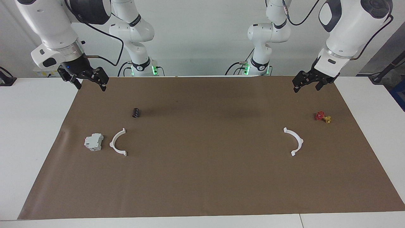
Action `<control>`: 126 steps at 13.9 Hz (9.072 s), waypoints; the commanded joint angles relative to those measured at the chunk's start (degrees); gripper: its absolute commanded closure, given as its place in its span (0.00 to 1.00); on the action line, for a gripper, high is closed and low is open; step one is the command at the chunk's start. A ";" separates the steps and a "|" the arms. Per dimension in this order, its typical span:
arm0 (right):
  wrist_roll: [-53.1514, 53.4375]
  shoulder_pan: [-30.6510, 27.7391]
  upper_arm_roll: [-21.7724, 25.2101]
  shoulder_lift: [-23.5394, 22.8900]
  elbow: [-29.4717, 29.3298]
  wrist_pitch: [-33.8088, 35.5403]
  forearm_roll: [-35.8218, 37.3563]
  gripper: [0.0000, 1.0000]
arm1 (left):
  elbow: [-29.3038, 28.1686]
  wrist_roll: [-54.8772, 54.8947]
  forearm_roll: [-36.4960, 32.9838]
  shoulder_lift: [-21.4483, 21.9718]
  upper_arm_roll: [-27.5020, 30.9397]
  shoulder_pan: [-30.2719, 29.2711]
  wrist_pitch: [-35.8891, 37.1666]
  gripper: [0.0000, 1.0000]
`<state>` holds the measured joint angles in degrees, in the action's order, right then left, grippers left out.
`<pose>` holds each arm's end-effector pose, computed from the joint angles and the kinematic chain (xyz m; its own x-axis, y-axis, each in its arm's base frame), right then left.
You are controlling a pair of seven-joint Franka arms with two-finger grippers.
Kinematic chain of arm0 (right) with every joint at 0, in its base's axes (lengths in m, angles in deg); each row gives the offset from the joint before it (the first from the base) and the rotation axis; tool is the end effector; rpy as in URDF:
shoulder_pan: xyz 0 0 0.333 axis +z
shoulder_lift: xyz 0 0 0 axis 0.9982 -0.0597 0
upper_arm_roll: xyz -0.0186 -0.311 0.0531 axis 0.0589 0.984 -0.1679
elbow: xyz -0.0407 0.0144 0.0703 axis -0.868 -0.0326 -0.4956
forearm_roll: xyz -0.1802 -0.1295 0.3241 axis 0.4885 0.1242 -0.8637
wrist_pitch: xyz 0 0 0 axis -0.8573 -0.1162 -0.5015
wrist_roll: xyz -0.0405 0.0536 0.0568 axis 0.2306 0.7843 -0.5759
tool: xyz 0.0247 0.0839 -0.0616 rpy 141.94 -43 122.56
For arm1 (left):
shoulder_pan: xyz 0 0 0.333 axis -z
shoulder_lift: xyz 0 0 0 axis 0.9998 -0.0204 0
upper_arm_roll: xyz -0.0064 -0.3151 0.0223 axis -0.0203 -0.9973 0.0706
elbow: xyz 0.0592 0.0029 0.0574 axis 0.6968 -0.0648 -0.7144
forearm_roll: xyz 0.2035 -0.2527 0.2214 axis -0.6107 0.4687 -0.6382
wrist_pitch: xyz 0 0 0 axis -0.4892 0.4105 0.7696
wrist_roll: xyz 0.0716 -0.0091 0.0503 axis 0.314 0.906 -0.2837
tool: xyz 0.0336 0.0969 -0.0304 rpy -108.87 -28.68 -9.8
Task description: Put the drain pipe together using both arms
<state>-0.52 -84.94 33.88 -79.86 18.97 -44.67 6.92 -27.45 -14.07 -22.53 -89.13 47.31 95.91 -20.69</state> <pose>0.5501 -0.0239 0.6143 0.9943 -0.1033 -0.0260 -0.1022 -0.9940 0.0377 0.5615 -0.0567 0.6089 0.9964 0.0336 -0.0778 0.0341 -0.9994 0.0051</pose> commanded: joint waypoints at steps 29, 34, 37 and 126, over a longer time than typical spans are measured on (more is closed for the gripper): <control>-39.53 -4.10 -0.19 -17.26 28.48 -53.61 -8.41 0.22 | -2.29 0.09 -0.78 1.86 0.10 -0.04 -1.48 0.00; -40.15 -4.36 -0.19 -18.05 28.48 -54.85 -8.41 1.00 | -2.29 0.09 -0.78 1.86 0.10 -0.04 -1.48 0.00; -37.96 -4.45 -0.19 -18.57 26.73 -54.41 -8.41 1.00 | -2.29 0.09 -0.78 1.86 0.10 -0.04 -1.48 0.00; -1.56 -0.14 0.08 1.38 0.18 2.72 -0.76 0.00 | -20.77 -63.62 -3.75 -14.92 0.45 28.87 -47.81 1.00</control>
<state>-0.81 -84.49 34.21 -79.02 18.16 -40.88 6.49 -53.29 -73.53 -23.22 -102.46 46.84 123.85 -73.24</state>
